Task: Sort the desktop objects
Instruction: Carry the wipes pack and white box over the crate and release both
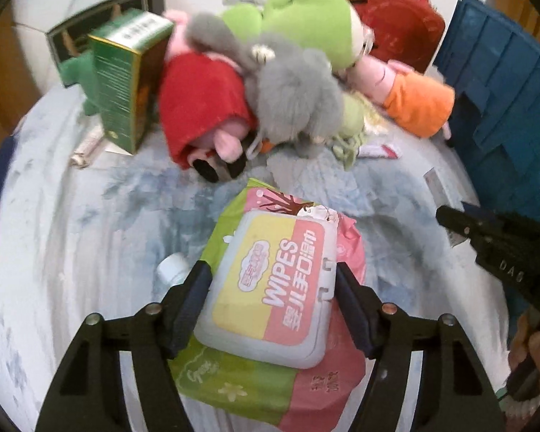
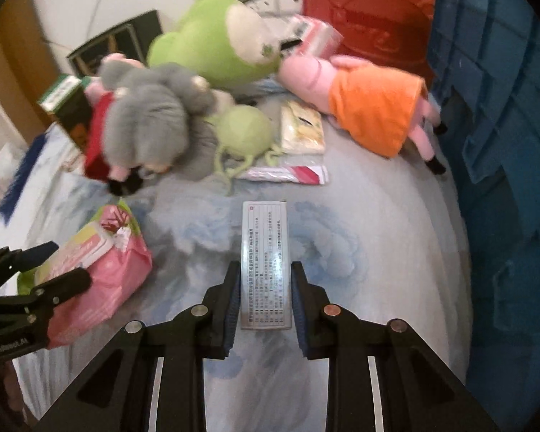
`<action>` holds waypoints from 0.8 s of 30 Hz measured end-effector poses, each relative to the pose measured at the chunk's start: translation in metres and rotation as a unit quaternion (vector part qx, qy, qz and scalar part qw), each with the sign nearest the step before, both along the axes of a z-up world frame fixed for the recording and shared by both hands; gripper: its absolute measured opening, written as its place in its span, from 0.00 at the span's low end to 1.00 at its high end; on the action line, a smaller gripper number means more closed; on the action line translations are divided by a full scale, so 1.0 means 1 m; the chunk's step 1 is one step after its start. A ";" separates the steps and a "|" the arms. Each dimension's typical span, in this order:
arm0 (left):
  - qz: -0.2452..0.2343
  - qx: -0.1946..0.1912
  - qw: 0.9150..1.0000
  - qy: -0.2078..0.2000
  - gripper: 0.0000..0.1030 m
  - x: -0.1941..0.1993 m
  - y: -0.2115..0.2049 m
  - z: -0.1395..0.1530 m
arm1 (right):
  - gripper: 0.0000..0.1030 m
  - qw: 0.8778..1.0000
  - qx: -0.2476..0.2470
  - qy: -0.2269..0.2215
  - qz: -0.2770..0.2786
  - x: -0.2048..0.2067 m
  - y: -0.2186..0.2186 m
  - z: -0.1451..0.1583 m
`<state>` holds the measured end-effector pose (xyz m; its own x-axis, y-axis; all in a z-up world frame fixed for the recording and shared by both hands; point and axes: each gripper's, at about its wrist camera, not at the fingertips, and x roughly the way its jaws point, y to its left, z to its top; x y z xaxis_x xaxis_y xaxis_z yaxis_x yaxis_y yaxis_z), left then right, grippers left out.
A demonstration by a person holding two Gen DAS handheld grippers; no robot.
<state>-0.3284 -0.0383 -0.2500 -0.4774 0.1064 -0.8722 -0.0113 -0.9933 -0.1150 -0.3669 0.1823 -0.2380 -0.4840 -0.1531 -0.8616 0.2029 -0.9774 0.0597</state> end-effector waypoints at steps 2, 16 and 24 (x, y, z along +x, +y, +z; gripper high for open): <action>0.015 0.001 1.000 0.014 0.65 0.013 0.000 0.012 | 0.25 1.000 -0.005 0.009 0.012 0.005 0.007 0.002; -0.009 0.013 0.982 0.187 0.62 0.089 0.009 0.140 | 0.25 0.988 -0.005 0.155 0.011 0.103 -0.007 0.130; -0.074 0.036 0.951 0.297 0.62 0.126 0.073 0.235 | 0.25 0.962 0.014 0.267 -0.054 0.173 0.045 0.245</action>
<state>-0.2026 0.0352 -0.0152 -0.8589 0.2600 -0.4413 -0.2349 -0.9656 -0.1117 -0.1939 0.2271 0.0071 -0.8702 -0.0578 -0.4892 0.0947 -0.9942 -0.0510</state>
